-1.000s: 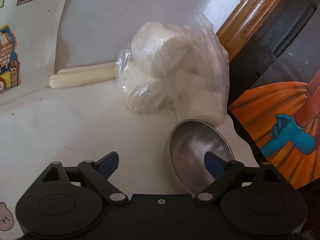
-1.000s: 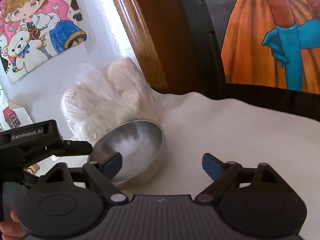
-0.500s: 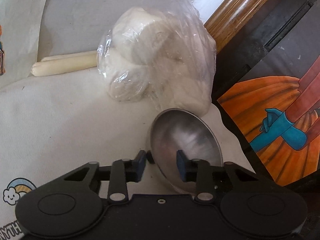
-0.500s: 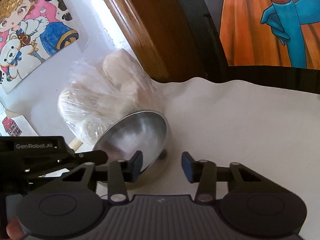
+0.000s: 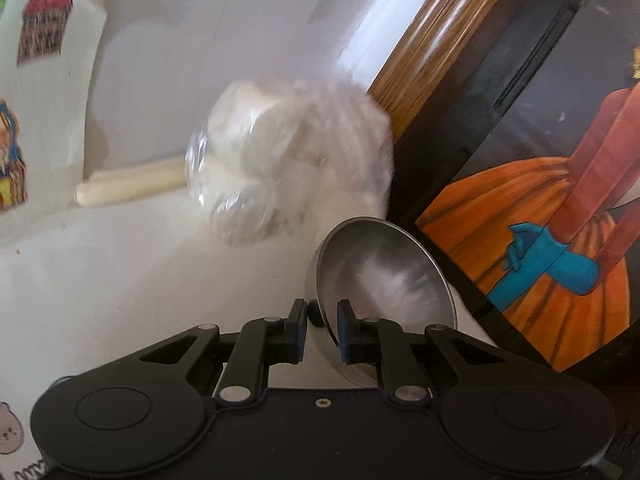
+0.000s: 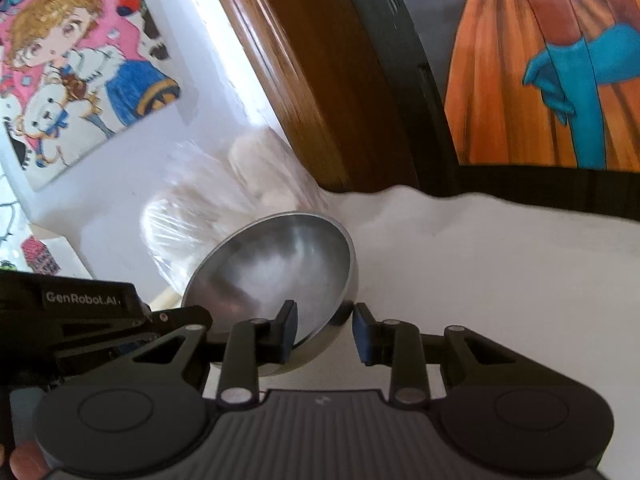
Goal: Organize plates and bowls
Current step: 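Lift the steel bowl off the table with both grippers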
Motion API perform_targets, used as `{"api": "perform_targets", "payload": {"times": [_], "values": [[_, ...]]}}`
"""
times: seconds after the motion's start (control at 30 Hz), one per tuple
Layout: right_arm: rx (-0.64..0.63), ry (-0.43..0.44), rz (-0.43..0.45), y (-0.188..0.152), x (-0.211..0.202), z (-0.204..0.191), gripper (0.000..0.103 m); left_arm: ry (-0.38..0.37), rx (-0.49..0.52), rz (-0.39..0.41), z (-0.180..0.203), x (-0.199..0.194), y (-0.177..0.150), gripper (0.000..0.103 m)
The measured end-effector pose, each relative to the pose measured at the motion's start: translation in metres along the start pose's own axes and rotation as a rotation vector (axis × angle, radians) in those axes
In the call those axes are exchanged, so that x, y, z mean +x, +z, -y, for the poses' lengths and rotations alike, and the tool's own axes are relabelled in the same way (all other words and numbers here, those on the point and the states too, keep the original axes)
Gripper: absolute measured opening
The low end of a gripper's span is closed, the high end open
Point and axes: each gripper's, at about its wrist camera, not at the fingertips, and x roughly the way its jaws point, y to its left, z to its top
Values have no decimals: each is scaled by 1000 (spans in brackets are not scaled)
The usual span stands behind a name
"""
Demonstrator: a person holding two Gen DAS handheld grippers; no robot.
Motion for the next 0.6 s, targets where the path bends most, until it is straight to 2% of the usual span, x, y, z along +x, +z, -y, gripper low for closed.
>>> {"api": "perform_targets", "payload": {"times": [0.3, 0.5, 0.6], "values": [[-50, 56, 62, 7, -54, -27, 34, -58, -1, 67, -8, -62, -5, 16], [-82, 111, 78, -4, -92, -49, 34, -98, -29, 113, -25, -111, -19, 15], [-83, 141, 96, -15, -114, -55, 34, -128, -1, 132, -33, -134, -29, 15]]}}
